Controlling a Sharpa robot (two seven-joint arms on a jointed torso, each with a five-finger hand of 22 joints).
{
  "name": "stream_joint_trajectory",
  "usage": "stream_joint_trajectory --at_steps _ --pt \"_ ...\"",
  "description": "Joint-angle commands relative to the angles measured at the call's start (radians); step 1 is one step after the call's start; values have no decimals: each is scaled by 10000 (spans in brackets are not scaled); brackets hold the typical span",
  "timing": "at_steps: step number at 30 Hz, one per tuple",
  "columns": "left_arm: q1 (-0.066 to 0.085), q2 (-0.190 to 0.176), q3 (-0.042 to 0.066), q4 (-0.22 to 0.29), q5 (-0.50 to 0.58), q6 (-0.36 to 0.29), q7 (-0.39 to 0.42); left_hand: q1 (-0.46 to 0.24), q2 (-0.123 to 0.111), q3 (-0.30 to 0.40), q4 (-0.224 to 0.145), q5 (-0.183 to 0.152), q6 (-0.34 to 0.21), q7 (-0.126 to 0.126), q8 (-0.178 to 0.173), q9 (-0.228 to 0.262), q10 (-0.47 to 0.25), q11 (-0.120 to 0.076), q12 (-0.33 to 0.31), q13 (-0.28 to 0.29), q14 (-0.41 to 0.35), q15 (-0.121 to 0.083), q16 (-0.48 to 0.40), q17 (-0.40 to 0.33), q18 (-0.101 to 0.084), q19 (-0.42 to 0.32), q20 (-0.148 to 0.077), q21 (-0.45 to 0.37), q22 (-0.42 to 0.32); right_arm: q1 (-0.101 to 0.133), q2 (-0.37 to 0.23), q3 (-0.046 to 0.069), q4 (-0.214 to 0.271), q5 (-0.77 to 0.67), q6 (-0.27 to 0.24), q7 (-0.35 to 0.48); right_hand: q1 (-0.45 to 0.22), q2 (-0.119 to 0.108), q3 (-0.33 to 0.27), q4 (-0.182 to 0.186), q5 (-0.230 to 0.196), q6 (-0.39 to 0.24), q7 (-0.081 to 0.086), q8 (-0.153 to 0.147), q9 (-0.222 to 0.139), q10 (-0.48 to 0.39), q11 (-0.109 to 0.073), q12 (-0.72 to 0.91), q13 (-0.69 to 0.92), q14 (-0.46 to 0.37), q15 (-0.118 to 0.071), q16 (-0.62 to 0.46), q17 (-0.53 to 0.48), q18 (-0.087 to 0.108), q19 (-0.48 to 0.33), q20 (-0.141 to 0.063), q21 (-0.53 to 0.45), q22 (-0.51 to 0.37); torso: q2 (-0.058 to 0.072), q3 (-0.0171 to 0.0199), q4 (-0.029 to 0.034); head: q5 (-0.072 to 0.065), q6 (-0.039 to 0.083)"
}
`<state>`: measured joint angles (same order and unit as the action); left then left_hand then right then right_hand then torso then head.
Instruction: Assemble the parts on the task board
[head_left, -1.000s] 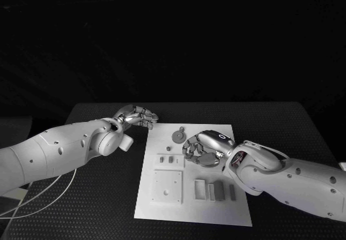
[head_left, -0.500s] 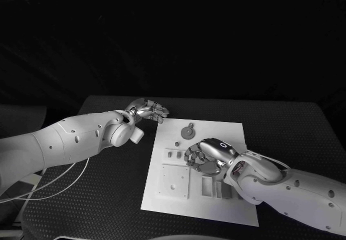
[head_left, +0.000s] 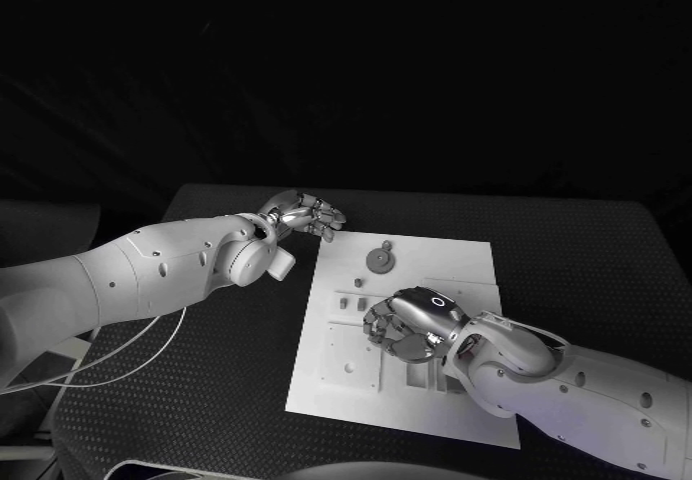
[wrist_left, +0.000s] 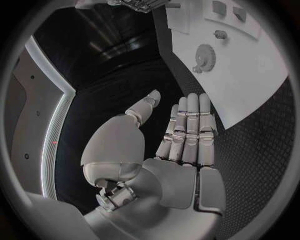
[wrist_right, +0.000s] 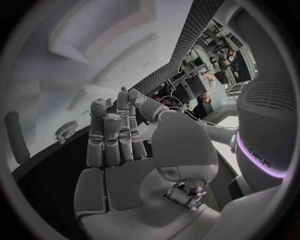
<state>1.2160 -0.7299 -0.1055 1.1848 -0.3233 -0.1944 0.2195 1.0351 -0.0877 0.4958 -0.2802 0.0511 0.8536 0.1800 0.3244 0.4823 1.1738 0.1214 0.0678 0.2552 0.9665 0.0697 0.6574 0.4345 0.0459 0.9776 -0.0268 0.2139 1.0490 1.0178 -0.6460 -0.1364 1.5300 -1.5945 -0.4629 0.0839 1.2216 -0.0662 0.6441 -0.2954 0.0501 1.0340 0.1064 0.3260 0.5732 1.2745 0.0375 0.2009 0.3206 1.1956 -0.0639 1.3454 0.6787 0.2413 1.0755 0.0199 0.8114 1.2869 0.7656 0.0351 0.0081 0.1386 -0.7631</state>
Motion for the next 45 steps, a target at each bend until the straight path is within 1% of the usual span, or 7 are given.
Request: stream_joint_trajectory --at_steps 1,5,14,21,24,32,45 --pt "11 28 9 13 71 105 84 -2 45 -70 -7 -4 -52 -12 58 -10 -66 26 45 -17 93 9 -67 14 143 75 -4 -63 -16 -53 56 -11 -60 -337 128 127 4 -43 -28 6 -2 43 12 22 72 42 27 -57 -13 32 -67 -45 11 205 37 -14 -23 -1 2 -7 6 65 -59" --pt "13 33 9 11 71 109 75 -2 44 -72 -7 -4 -52 -12 60 -11 -66 26 46 -17 94 9 -72 19 142 76 -4 -66 -17 -71 101 -25 -115 -376 203 109 8 -41 -28 6 -1 41 12 21 75 44 27 -63 -13 30 -67 -46 14 205 36 -15 -25 1 3 -10 6 114 -75" --pt "13 35 9 -1 71 123 43 -9 44 -79 -4 -4 -59 -10 61 -15 -71 28 44 -19 97 9 -85 33 140 80 -5 -71 -18 -73 148 -104 -164 -387 320 101 7 -39 -32 7 -2 36 14 17 80 47 29 -78 -12 21 -65 -53 21 205 30 -13 -32 4 -1 -14 -2 70 -47" --pt "15 55 9 2 71 125 50 -11 46 -81 -2 -4 -61 -10 63 -17 -73 28 44 -20 100 8 -92 41 139 83 -5 -75 -19 -76 194 -148 -178 -387 348 108 4 -34 -37 8 -2 32 16 14 86 52 31 -91 -12 13 -63 -59 26 204 23 -10 -39 6 4 -7 3 73 -55" --pt "15 61 9 3 71 130 50 -11 47 -82 -2 -4 -61 -9 65 -18 -73 28 45 -21 101 8 -96 46 139 83 -6 -78 -19 -80 209 -166 -184 -387 357 112 3 -33 -38 8 -2 31 17 14 87 53 31 -95 -11 10 -63 -61 28 205 21 -9 -41 7 -5 -8 -1 109 -76" --pt "16 61 9 0 71 127 47 -11 46 -84 -3 -4 -63 -9 67 -20 -73 28 45 -21 103 8 -106 56 138 85 -7 -82 -20 -84 220 -174 -233 -382 416 109 2 -30 -42 8 -2 30 18 12 92 59 32 -105 -10 6 -62 -64 33 205 18 -8 -46 9 0 -2 7 151 -128" --pt "16 60 9 -7 71 161 60 -10 45 -88 -4 -4 -68 -8 70 -25 -77 29 45 -23 104 8 -122 71 136 87 -8 -90 -22 -84 232 -180 -368 -442 554 62 -1 -25 -47 7 -2 25 19 9 99 64 33 -121 -9 -1 -61 -69 41 205 13 -5 -52 13 -5 -10 -4 182 -153"
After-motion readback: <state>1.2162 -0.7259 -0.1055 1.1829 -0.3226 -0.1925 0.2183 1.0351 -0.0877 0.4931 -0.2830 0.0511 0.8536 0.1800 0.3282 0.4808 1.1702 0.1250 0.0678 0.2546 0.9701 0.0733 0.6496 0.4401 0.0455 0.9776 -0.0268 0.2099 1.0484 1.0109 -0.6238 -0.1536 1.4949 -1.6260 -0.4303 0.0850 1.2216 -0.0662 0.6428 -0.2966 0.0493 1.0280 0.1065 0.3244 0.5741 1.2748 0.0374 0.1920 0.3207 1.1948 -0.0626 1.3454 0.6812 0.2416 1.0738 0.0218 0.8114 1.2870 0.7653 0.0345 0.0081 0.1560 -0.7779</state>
